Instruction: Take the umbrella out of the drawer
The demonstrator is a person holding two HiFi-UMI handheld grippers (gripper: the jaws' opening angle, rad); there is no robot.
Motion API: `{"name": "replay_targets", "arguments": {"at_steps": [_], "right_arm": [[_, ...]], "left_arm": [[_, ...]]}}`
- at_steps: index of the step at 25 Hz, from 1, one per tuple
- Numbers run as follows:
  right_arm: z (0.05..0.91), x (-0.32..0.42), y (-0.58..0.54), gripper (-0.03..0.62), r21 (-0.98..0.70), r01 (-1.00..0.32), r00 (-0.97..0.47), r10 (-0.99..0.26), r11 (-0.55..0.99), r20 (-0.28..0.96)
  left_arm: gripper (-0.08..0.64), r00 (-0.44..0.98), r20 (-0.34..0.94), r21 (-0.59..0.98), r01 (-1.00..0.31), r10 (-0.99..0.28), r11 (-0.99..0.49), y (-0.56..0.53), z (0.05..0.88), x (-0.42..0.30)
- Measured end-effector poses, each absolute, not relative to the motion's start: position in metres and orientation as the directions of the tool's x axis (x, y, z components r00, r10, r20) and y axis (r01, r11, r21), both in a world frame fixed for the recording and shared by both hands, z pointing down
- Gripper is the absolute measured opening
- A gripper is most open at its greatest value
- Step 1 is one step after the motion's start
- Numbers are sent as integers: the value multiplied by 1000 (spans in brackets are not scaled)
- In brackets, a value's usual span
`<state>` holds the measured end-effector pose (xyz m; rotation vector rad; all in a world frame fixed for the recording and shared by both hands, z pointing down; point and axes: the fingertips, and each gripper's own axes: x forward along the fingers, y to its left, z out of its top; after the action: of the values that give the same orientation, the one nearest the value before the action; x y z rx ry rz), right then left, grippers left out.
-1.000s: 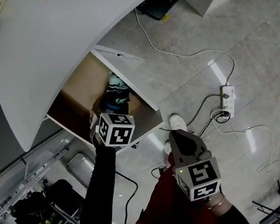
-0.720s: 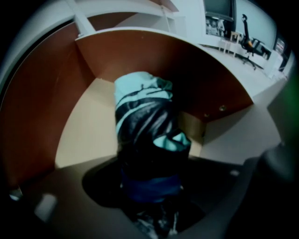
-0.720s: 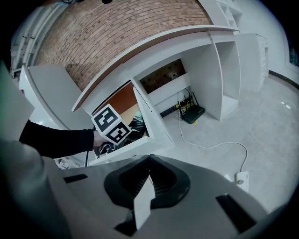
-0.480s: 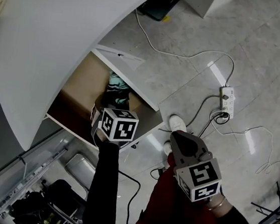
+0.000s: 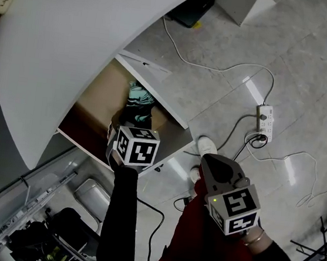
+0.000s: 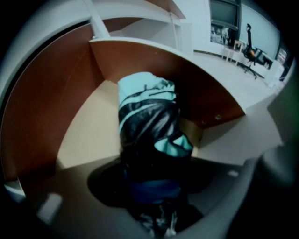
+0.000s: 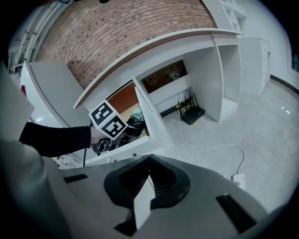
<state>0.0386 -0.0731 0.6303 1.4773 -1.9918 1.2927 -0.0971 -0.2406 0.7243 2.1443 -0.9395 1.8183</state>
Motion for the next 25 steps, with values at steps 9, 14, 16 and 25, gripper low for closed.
{"name": "replay_targets", "arguments": {"at_steps": [9,14,16,25], "right_arm": [[619,34,-77,-2,-450,-890,-403,-576,67,711],[608,32,-79,-2,-443,-893,-402,-582,79,707],[604,33,-80,-2,-437,-895,-400,-585,85,705],[582,33,-83,-2,-417,-903,-391,-604,104,694]], "left_arm": [[287,135,915,-217,-632,-381,-744,-243,695,-95],[285,174,902,-202,-641,-396,-741,-240,676,-91],[285,185,894,-204,-641,-407,-740,-239,667,-90],[285,242,861,-204,-642,-448,-739,-233,629,-87]]}}
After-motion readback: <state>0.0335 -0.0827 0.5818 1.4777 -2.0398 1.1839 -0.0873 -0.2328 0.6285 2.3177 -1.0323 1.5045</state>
